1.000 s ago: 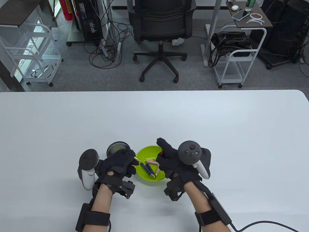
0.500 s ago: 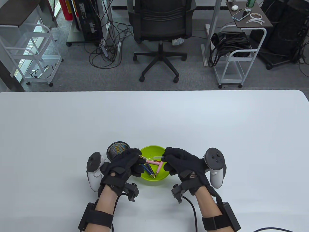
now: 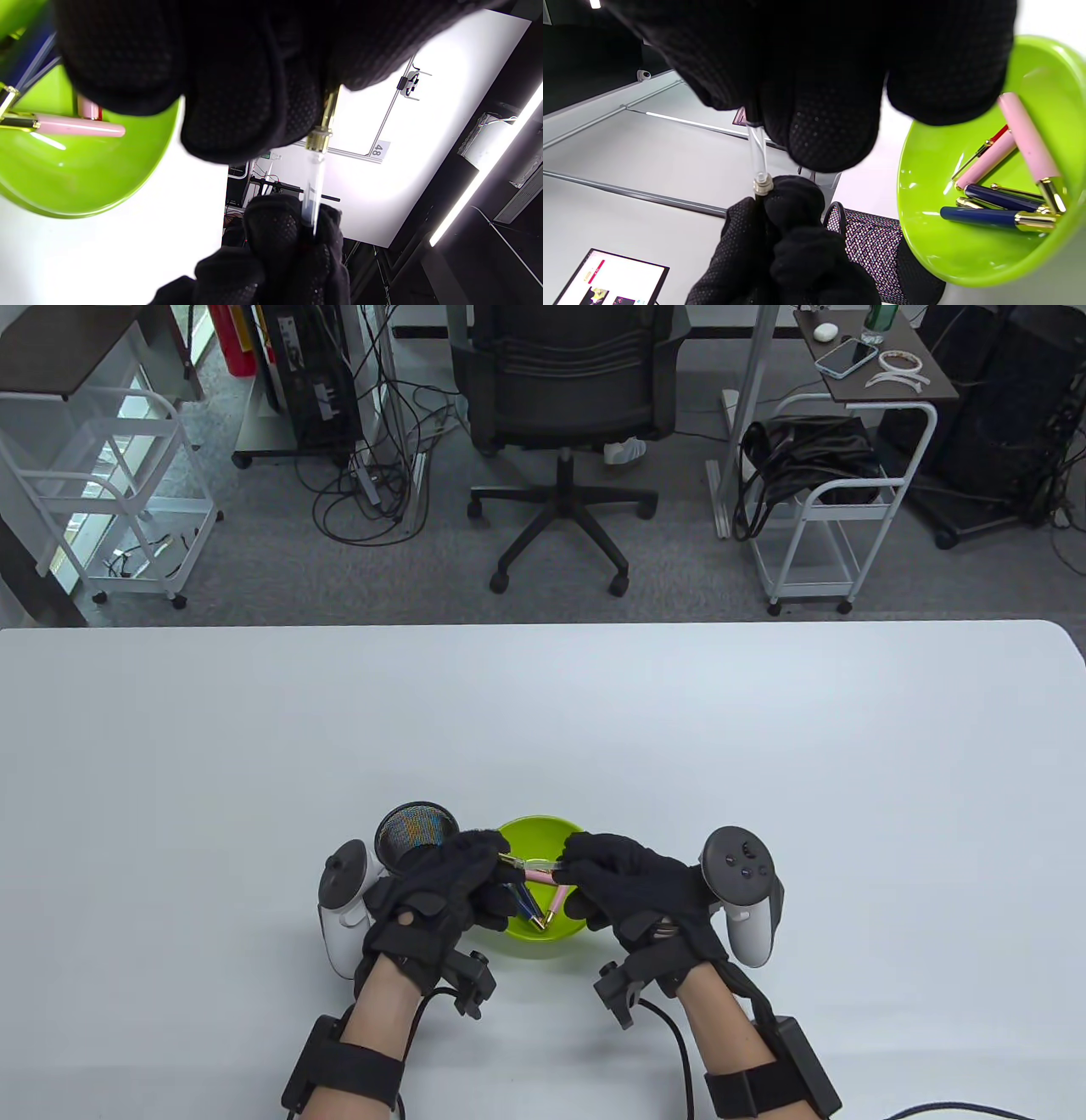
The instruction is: Assemble fountain pens from components
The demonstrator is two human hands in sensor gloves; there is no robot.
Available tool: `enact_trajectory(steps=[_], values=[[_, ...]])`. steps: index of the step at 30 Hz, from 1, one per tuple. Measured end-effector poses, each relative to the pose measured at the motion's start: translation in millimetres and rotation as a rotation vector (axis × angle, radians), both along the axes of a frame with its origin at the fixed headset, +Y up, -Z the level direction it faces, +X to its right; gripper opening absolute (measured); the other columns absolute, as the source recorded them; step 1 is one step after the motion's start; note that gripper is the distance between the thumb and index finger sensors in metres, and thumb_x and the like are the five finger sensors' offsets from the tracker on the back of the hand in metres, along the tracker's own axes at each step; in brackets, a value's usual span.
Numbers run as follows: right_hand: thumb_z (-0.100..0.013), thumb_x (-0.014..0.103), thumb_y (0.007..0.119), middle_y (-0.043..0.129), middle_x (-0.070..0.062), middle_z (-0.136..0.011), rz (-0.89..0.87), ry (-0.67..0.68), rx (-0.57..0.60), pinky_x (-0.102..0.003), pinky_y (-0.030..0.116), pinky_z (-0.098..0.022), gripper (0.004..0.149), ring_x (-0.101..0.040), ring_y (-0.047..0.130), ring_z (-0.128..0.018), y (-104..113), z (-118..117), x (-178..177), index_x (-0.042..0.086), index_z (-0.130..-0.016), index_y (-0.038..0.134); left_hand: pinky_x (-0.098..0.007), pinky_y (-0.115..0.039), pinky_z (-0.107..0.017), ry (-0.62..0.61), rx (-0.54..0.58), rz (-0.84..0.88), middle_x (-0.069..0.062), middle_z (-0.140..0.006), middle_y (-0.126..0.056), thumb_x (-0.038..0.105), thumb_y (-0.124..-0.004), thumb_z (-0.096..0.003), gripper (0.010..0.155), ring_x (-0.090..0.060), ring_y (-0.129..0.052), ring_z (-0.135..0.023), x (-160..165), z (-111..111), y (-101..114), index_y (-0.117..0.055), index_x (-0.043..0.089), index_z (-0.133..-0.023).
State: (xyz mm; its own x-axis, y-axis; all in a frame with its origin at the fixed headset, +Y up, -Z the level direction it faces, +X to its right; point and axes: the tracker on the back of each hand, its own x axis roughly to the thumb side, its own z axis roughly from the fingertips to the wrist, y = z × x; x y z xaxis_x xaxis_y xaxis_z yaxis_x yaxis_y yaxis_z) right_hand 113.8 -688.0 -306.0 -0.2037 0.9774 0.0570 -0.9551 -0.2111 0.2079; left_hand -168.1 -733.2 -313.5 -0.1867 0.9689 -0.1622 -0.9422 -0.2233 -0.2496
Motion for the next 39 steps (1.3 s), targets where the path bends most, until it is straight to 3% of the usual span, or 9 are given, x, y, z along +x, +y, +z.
enact_trajectory(steps=[26,34,39], values=[[-0.043,0.036,0.084,0.106,-0.006,-0.058,0.225,-0.001,0.024,-0.043,0.094,-0.022,0.042,-0.020,0.109,-0.034,1,4,-17,0.014,-0.078,0.089,-0.045,-0.088,-0.037,0.040,0.054,-0.116,-0.006,-0.075,-0.096,0.039,-0.077,-0.0532,0.042,-0.017,-0.104,-0.046,-1,1,6,-0.073,0.013,-0.086],[-0.044,0.038,0.082,0.105,-0.005,-0.060,0.188,0.032,0.016,-0.044,0.093,-0.023,0.043,-0.021,0.108,-0.035,2,3,-19,0.014,-0.080,0.087,-0.045,-0.085,-0.043,0.023,0.095,-0.105,-0.005,-0.080,-0.092,0.043,-0.076,-0.0555,0.046,-0.018,-0.101,-0.052,0,0,9,-0.070,0.016,-0.092],[-0.044,0.040,0.084,0.102,-0.009,-0.067,0.261,0.065,0.038,-0.046,0.091,-0.025,0.048,-0.025,0.106,-0.040,7,6,-21,0.015,-0.084,0.085,-0.045,-0.085,-0.041,0.032,0.144,-0.178,-0.005,-0.075,-0.094,0.043,-0.075,-0.0545,0.044,-0.018,-0.101,-0.049,-8,-3,14,-0.072,0.015,-0.089]])
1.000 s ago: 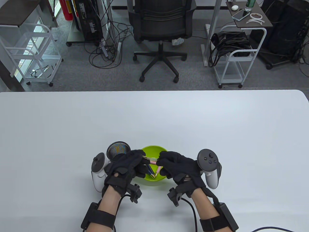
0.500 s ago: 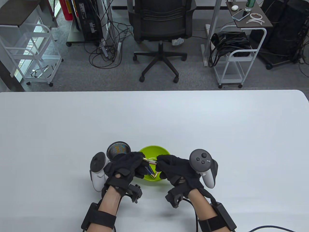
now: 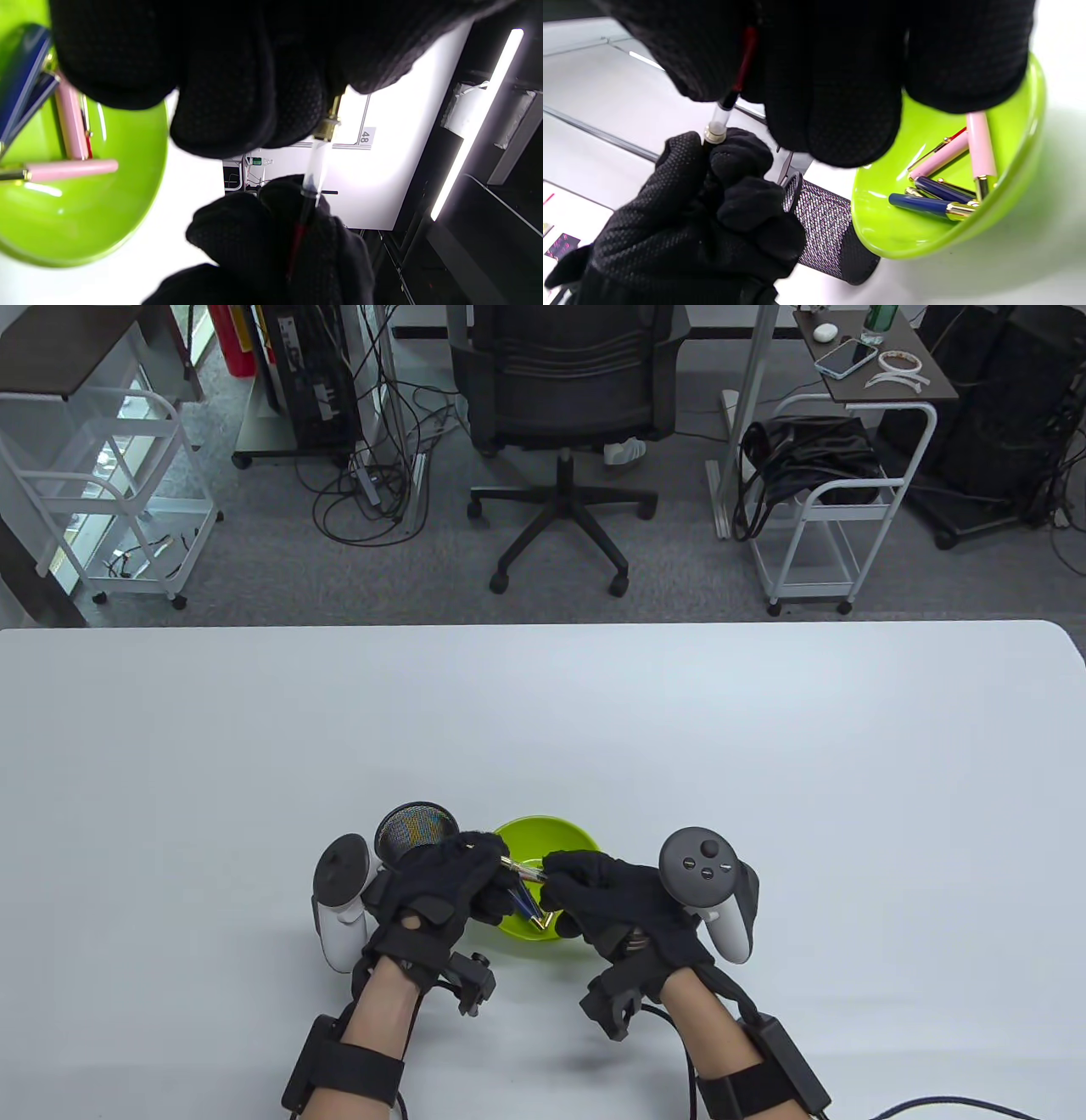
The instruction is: Assemble fountain pens from components
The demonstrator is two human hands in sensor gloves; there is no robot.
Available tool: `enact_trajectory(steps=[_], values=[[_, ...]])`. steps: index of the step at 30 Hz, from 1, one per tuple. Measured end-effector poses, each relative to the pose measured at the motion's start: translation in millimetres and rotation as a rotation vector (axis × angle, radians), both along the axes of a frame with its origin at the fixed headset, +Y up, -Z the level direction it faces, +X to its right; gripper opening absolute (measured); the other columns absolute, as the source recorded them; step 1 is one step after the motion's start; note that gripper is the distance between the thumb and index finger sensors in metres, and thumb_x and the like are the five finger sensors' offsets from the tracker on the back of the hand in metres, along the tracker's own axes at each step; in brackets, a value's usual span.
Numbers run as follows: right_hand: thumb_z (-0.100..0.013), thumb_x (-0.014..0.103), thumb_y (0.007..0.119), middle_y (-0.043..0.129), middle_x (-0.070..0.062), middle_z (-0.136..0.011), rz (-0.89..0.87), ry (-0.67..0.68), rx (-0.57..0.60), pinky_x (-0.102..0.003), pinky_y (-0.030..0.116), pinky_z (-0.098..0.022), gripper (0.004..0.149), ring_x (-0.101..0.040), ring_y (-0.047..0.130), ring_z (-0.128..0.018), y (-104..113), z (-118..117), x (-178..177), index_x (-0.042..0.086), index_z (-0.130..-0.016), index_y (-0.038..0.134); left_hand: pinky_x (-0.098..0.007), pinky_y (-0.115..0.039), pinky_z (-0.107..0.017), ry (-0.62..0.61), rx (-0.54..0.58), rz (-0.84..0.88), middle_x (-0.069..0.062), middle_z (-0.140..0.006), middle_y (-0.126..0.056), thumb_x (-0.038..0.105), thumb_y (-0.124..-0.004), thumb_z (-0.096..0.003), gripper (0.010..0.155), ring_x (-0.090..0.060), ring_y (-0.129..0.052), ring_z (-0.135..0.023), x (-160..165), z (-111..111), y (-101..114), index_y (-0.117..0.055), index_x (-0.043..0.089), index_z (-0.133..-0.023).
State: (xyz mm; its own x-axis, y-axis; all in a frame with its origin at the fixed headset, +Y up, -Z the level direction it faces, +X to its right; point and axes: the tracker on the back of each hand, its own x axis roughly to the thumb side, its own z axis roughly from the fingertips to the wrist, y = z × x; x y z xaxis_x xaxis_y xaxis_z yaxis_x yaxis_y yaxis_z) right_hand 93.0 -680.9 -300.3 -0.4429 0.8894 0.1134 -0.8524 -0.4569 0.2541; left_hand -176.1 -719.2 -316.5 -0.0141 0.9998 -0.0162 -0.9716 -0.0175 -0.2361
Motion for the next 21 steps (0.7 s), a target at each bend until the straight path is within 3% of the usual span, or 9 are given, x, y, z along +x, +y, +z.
enact_trajectory(steps=[5,9,15,21], values=[[-0.041,0.043,0.089,0.091,-0.012,-0.083,0.174,-0.039,0.051,-0.045,0.087,-0.027,0.060,-0.032,0.098,-0.058,7,2,1,0.017,-0.094,0.076,-0.047,-0.083,-0.041,0.104,0.009,-0.027,-0.008,-0.075,-0.091,0.040,-0.073,-0.0539,0.045,-0.021,-0.099,-0.050,-14,0,7,-0.071,0.012,-0.089],[-0.039,0.042,0.093,0.086,-0.012,-0.088,0.410,-0.061,0.074,-0.042,0.084,-0.026,0.065,-0.031,0.094,-0.061,10,1,-14,0.018,-0.096,0.073,-0.048,-0.082,-0.041,0.180,0.036,-0.107,-0.011,-0.076,-0.090,0.037,-0.073,-0.0530,0.045,-0.023,-0.098,-0.050,-26,1,14,-0.071,0.009,-0.088],[-0.037,0.048,0.094,0.078,-0.010,-0.093,0.777,-0.029,-0.012,-0.037,0.082,-0.020,0.083,-0.027,0.091,-0.054,-2,-15,-52,0.018,-0.105,0.057,-0.048,-0.083,-0.039,0.314,0.053,-0.176,-0.013,-0.074,-0.092,0.037,-0.074,-0.0522,0.045,-0.025,-0.099,-0.049,-43,5,22,-0.073,0.008,-0.087],[-0.036,0.048,0.095,0.082,-0.008,-0.087,0.940,0.006,-0.071,-0.032,0.081,-0.010,0.082,-0.020,0.094,-0.036,-20,-27,-81,0.017,-0.103,0.060,-0.048,-0.085,-0.033,0.402,0.065,-0.273,-0.016,-0.072,-0.093,0.036,-0.074,-0.0516,0.045,-0.027,-0.100,-0.048,-55,6,27,-0.074,0.008,-0.086]])
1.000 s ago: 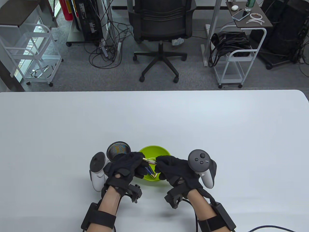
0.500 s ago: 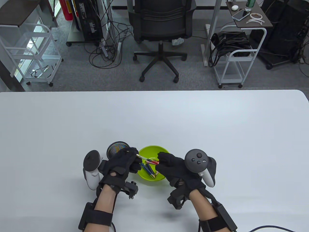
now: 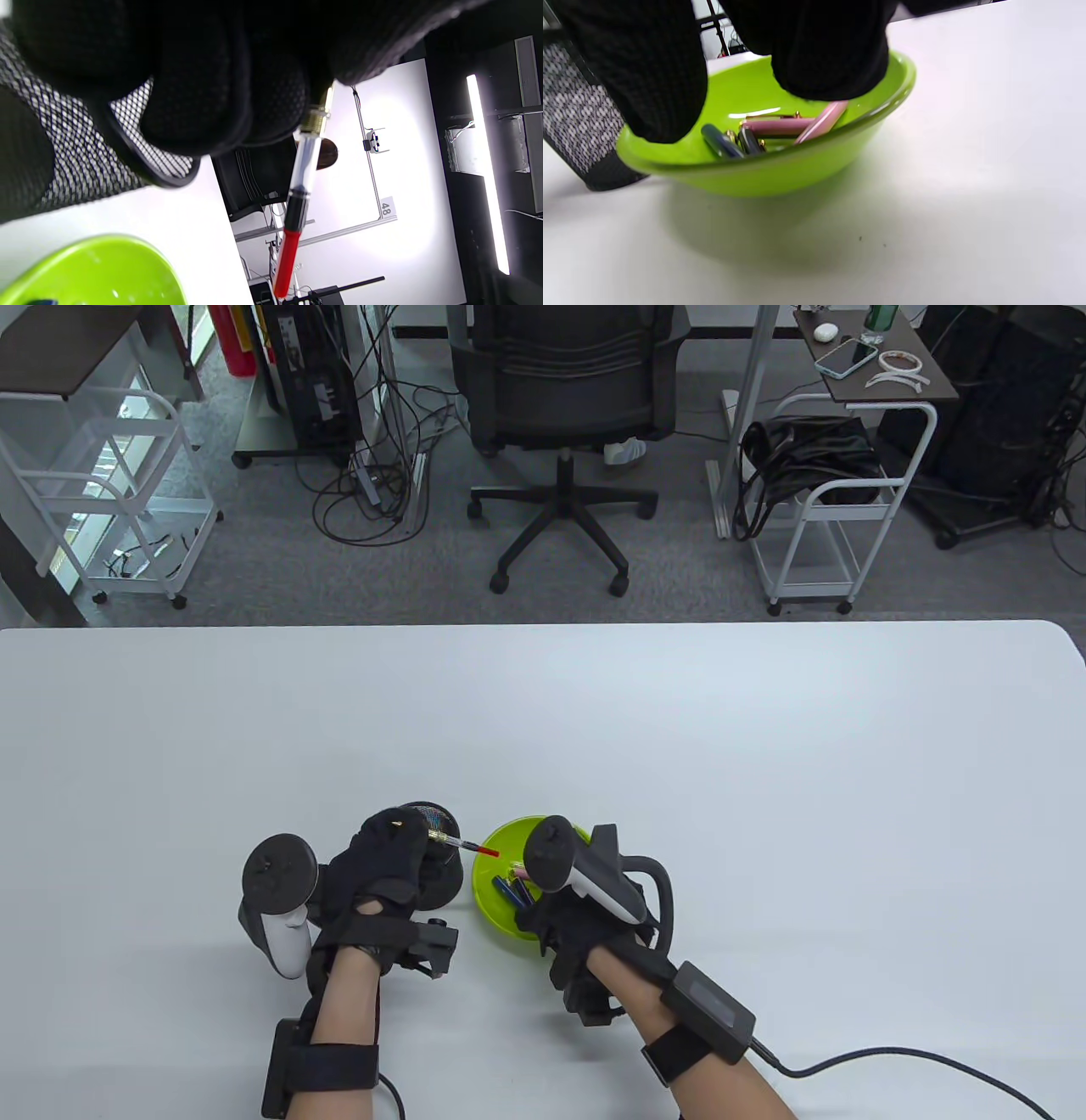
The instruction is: Assemble fountain pens from components
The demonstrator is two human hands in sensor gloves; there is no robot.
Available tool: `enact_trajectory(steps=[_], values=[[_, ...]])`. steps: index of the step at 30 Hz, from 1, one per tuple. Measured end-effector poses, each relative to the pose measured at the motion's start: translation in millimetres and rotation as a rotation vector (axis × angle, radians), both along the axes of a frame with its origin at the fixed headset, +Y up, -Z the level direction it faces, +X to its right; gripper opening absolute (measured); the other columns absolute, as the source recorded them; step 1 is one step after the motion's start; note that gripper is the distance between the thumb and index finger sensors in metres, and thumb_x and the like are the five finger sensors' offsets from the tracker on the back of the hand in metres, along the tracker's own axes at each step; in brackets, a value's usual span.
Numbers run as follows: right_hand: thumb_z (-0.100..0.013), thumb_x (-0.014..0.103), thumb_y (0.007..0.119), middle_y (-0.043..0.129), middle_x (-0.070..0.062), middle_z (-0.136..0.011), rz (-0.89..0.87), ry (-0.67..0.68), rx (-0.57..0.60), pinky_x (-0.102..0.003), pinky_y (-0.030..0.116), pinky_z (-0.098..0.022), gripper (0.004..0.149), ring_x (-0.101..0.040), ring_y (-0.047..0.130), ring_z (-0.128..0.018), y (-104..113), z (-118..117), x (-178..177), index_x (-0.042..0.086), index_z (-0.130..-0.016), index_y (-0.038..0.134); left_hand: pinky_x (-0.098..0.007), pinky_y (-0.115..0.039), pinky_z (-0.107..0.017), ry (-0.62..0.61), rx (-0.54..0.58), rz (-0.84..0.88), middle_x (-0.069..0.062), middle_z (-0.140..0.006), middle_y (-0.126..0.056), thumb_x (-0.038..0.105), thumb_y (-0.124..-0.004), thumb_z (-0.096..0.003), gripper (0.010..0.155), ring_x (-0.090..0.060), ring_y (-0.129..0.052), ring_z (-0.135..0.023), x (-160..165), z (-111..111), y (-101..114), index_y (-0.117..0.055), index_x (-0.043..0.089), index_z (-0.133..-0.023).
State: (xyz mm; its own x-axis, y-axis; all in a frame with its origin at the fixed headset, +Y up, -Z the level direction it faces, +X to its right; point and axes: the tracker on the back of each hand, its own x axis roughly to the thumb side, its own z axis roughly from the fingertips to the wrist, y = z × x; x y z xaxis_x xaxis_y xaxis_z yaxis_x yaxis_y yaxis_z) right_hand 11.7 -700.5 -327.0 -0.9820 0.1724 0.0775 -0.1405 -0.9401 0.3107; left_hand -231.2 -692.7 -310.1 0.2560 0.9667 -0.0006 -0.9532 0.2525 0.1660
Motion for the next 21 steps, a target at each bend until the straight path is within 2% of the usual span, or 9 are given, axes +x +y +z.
enact_trajectory(steps=[3,7,14,18,21], values=[[-0.036,0.045,0.096,0.088,-0.004,-0.077,0.053,0.004,0.018,-0.031,0.081,-0.009,0.077,-0.018,0.095,-0.033,-6,-4,-11,0.018,-0.101,0.065,-0.050,-0.084,-0.033,0.013,-0.001,0.030,-0.016,-0.072,-0.093,0.036,-0.074,-0.0515,0.045,-0.027,-0.100,-0.047,-3,0,0,-0.074,0.008,-0.086],[-0.035,0.046,0.096,0.087,-0.004,-0.080,0.107,-0.011,0.008,-0.031,0.080,-0.008,0.072,-0.018,0.095,-0.032,-13,-9,-19,0.020,-0.097,0.070,-0.051,-0.084,-0.033,0.025,-0.002,0.041,-0.016,-0.072,-0.094,0.036,-0.074,-0.0515,0.045,-0.028,-0.100,-0.047,-7,1,1,-0.074,0.008,-0.086],[-0.035,0.047,0.096,0.085,-0.005,-0.083,0.149,-0.032,-0.003,-0.030,0.080,-0.006,0.072,-0.017,0.095,-0.030,-17,-15,-25,0.020,-0.097,0.070,-0.051,-0.084,-0.033,0.037,-0.003,0.001,-0.016,-0.072,-0.094,0.036,-0.074,-0.0517,0.045,-0.028,-0.100,-0.047,-7,1,1,-0.075,0.007,-0.086],[-0.035,0.044,0.097,0.088,-0.003,-0.081,0.154,-0.023,-0.009,-0.031,0.080,-0.007,0.068,-0.018,0.096,-0.031,-17,-16,-28,0.021,-0.095,0.074,-0.050,-0.084,-0.033,0.030,-0.006,0.015,-0.016,-0.072,-0.094,0.037,-0.074,-0.0517,0.045,-0.028,-0.100,-0.047,-6,1,2,-0.075,0.008,-0.086],[-0.037,0.040,0.096,0.091,-0.004,-0.080,0.160,-0.007,-0.067,-0.033,0.081,-0.009,0.062,-0.019,0.098,-0.035,-21,-18,-30,0.021,-0.093,0.077,-0.050,-0.084,-0.033,0.022,-0.009,0.023,-0.016,-0.072,-0.094,0.037,-0.074,-0.0519,0.045,-0.028,-0.100,-0.047,-5,1,2,-0.074,0.008,-0.086]])
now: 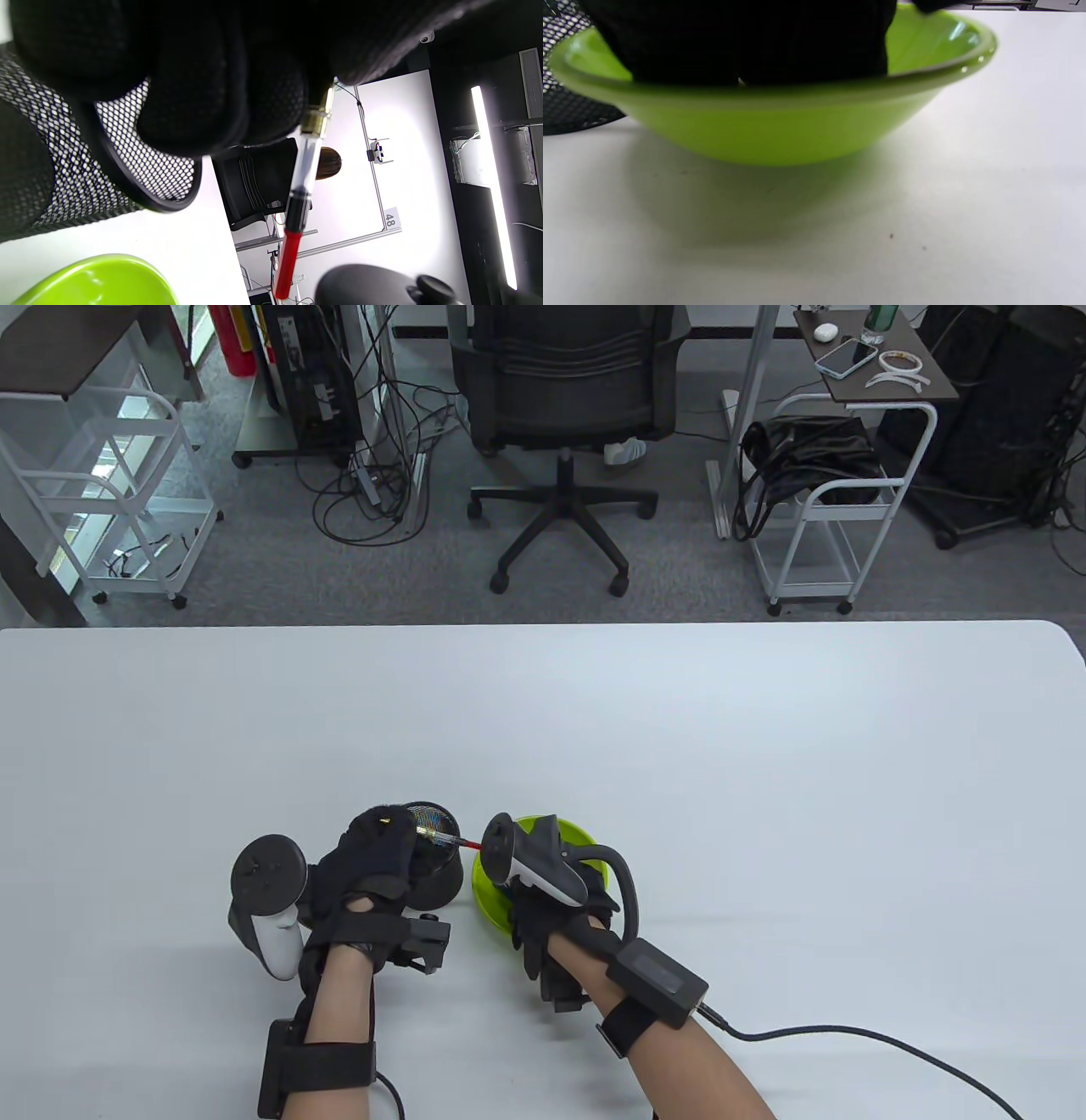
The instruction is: Assemble fountain pens from components
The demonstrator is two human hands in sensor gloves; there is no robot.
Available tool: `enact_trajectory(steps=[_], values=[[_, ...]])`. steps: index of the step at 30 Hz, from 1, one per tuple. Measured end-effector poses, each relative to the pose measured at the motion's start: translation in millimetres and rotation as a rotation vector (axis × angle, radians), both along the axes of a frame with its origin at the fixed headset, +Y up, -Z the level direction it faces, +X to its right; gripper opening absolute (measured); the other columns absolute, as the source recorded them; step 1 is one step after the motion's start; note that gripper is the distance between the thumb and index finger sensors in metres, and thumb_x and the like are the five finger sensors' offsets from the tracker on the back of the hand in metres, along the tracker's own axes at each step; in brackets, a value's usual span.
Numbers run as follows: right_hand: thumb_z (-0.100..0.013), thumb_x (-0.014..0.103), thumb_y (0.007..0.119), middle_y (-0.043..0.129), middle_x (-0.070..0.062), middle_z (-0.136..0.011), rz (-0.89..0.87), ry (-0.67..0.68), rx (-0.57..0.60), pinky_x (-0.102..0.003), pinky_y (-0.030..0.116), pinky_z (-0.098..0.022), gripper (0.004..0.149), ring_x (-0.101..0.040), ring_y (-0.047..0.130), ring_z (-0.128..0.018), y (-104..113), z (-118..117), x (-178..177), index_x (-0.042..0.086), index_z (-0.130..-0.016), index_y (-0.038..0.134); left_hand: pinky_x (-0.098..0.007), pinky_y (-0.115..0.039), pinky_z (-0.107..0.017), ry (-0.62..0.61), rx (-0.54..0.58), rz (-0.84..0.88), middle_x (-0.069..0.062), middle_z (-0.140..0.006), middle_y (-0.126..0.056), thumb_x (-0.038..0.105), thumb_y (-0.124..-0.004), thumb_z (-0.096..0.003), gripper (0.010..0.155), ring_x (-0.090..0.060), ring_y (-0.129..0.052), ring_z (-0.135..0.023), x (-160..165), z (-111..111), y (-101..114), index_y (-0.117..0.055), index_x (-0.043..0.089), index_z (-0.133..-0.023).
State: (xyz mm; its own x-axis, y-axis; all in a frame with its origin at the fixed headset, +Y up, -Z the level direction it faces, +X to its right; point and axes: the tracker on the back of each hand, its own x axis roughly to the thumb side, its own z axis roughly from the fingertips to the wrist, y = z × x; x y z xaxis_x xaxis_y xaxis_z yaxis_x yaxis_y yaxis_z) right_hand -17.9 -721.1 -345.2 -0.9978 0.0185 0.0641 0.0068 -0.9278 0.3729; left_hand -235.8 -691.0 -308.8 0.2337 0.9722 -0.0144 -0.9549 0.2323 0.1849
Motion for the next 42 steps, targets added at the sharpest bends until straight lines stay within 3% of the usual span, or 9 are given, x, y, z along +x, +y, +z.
enact_trajectory(steps=[14,26,34,42], values=[[-0.040,0.034,0.094,0.093,-0.006,-0.078,-0.046,-0.010,-0.030,-0.034,0.082,-0.010,0.055,-0.019,0.099,-0.035,-4,-5,7,0.019,-0.091,0.079,-0.050,-0.084,-0.033,-0.017,-0.002,0.009,-0.015,-0.073,-0.093,0.037,-0.074,-0.0522,0.045,-0.028,-0.100,-0.048,2,-1,1,-0.074,0.008,-0.087],[-0.040,0.034,0.094,0.094,-0.005,-0.076,-0.122,-0.008,0.033,-0.033,0.081,-0.008,0.054,-0.017,0.097,-0.030,-2,-1,15,0.019,-0.090,0.080,-0.048,-0.085,-0.033,-0.032,-0.009,0.001,-0.016,-0.073,-0.093,0.037,-0.073,-0.0524,0.045,-0.028,-0.100,-0.049,4,-2,0,-0.074,0.008,-0.087],[-0.040,0.035,0.093,0.094,-0.007,-0.073,-0.214,0.023,0.096,-0.032,0.081,-0.006,0.059,-0.015,0.096,-0.023,21,10,32,0.015,-0.093,0.077,-0.047,-0.085,-0.034,-0.053,-0.017,0.037,-0.015,-0.074,-0.093,0.037,-0.073,-0.0526,0.045,-0.027,-0.099,-0.050,6,-2,-3,-0.074,0.008,-0.087],[-0.043,0.039,0.087,0.092,-0.007,-0.072,-0.341,0.052,0.134,-0.036,0.084,-0.013,0.061,-0.019,0.097,-0.032,53,31,70,0.012,-0.096,0.073,-0.046,-0.084,-0.040,-0.113,-0.048,0.140,-0.013,-0.076,-0.091,0.038,-0.072,-0.0535,0.046,-0.024,-0.099,-0.052,13,-5,-10,-0.072,0.008,-0.088]])
